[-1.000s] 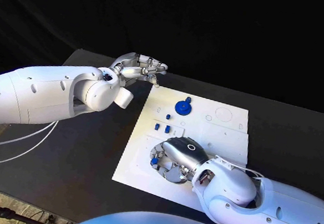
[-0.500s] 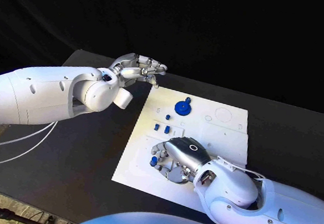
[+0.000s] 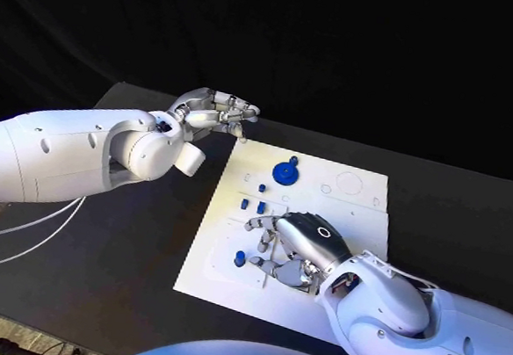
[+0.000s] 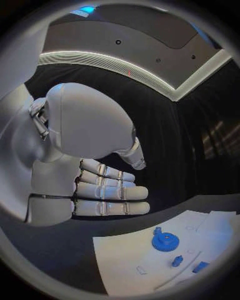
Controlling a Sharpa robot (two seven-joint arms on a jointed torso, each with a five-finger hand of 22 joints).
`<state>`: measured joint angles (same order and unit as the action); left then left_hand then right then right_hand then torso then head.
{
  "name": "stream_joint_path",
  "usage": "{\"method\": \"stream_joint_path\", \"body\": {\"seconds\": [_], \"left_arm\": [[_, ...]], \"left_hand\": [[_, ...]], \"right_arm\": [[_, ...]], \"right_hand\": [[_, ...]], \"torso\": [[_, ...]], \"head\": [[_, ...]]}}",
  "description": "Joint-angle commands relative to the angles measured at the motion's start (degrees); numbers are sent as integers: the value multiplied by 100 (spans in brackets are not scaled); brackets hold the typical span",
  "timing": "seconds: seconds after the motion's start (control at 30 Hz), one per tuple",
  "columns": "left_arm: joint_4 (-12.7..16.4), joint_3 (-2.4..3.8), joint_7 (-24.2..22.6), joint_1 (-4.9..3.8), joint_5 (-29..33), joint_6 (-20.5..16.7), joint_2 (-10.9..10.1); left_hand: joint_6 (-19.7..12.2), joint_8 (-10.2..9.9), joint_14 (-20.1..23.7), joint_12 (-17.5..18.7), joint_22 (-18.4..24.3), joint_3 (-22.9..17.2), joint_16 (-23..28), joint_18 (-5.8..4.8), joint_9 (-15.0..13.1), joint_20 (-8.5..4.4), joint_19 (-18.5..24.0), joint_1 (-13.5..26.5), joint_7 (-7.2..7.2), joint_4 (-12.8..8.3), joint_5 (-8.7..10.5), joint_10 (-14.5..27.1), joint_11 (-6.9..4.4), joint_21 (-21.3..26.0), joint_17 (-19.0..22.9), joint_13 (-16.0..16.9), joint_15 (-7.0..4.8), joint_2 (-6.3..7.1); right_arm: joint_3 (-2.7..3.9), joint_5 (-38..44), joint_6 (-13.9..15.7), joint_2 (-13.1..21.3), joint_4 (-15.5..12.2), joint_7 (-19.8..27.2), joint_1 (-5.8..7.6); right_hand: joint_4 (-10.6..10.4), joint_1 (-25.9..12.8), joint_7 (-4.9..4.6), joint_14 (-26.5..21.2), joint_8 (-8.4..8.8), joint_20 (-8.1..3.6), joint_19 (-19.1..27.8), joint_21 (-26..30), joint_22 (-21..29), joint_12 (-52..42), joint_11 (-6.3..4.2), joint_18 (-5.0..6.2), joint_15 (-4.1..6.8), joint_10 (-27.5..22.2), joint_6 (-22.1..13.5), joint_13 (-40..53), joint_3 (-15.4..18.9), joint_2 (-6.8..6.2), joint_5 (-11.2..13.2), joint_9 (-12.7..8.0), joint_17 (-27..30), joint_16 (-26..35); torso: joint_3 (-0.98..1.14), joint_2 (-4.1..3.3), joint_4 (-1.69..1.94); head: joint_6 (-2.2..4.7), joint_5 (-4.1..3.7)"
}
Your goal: Assemble the parts on the task board
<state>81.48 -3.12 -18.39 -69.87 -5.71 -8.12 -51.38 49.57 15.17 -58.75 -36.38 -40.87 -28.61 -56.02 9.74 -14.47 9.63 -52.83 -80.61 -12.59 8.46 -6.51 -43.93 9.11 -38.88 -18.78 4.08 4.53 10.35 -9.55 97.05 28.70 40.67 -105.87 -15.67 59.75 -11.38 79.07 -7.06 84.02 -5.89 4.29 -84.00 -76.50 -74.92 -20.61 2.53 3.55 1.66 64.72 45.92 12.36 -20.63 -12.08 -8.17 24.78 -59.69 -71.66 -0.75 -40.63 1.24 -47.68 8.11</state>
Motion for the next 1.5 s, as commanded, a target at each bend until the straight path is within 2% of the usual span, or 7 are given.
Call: {"method": "stream_joint_path", "body": {"seconds": [0.03, 0.2, 0.43, 0.7, 0.97, 1.33, 1.5], "left_arm": [[5, -2, -18, -2, 6, 116, 2], [1, -15, -13, -2, 6, 113, -9], [-25, -33, -9, -2, 5, 112, -5], [-52, -50, -5, 0, 5, 113, 30], [-78, -54, 6, 0, 5, 110, 62], [-96, -56, 29, 0, 5, 95, 84], [-100, -57, 35, 0, 5, 84, 85]], "left_hand": [[-38, -31, 10, -40, 9, 30, 30, 72, -6, 29, -22, 22, -12, 3, -12, 45, -6, 25, 5, 5, 4, -50], [-38, -31, 10, -40, 9, 30, 30, 72, -6, 29, -22, 22, -12, 3, -12, 45, -6, 25, 5, 5, 4, -50], [-38, -31, 11, -42, 11, 30, 31, 72, -7, 29, -23, 20, -11, 3, -13, 46, -7, 27, 5, 6, 4, -51], [-37, -31, 14, -45, 13, 31, 32, 72, -7, 29, -23, 19, -11, 5, -13, 46, -7, 30, 5, 6, 4, -52], [-37, -30, 16, -47, 14, 33, 33, 72, -8, 29, -23, 21, -11, 8, -13, 47, -7, 33, 6, 6, 4, -52], [-35, -30, 18, -51, 17, 35, 35, 72, -9, 30, -24, 25, -10, 16, -14, 46, -7, 37, 6, 7, 5, -58], [-35, -29, 18, -52, 18, 35, 35, 71, -9, 30, -24, 28, -10, 20, -14, 45, -7, 39, 6, 7, 6, -62]], "right_arm": [[20, -1110, 426, 236, -92, 614, 122], [31, -2738, 26, 767, -225, 932, 409], [31, -3661, -545, 1608, -447, 998, 640], [8, -3842, -1012, 2386, -577, 984, 685], [-63, -2616, -1339, 2928, -838, 19, 683], [-181, -1683, -1143, 3138, -1120, -967, 565], [-202, -1453, -1026, 3078, -1147, -1178, 463]], "right_hand": [[12, 137, -144, 6, -249, 7, -260, 30, -1138, -268, 113, -106, -56, 117, 464, 204, -62, 16, -80, 59, 12, -27], [-165, -20, -118, 46, -685, 23, -304, -123, -1198, -1318, 76, -128, -42, -43, 731, 1077, -14, 65, -230, 157, -145, -151], [-357, -107, 138, 308, -2364, -114, -417, -599, -1319, -4736, -123, -210, 113, 517, 382, 4753, 372, 115, -427, 1345, -1589, -1081], [-515, -124, 202, 54, -3050, -111, -106, 411, -1063, -3082, -142, -31, 114, -1126, 162, 3039, 377, 45, -485, 1825, -1047, -701], [-535, -816, 358, 425, -3764, -220, -406, -538, -1306, -5970, -296, -202, 246, 1376, 117, 6347, 950, 30, -1095, 2229, -2260, -1403], [-532, -1312, 81, 598, -2169, -94, -600, -1350, -1508, -6609, -78, -355, 59, 2168, 129, 7318, 1408, 403, -998, 1182, -3031, -1834], [-535, -1317, 69, 598, -1970, -66, -600, -1350, -1508, -6715, -61, -355, 40, 2289, 257, 7469, 1582, 448, -791, 1095, -3031, -1834]], "torso": [[-3, 5, 5], [-13, 14, -1], [-11, 32, -28], [-11, 51, -39], [-6, 49, -52], [-15, 65, -65], [-20, 75, -75]], "head": [[34, -61], [54, -179], [122, -371], [169, -690], [109, -994], [38, -1129], [2, -1140]]}}
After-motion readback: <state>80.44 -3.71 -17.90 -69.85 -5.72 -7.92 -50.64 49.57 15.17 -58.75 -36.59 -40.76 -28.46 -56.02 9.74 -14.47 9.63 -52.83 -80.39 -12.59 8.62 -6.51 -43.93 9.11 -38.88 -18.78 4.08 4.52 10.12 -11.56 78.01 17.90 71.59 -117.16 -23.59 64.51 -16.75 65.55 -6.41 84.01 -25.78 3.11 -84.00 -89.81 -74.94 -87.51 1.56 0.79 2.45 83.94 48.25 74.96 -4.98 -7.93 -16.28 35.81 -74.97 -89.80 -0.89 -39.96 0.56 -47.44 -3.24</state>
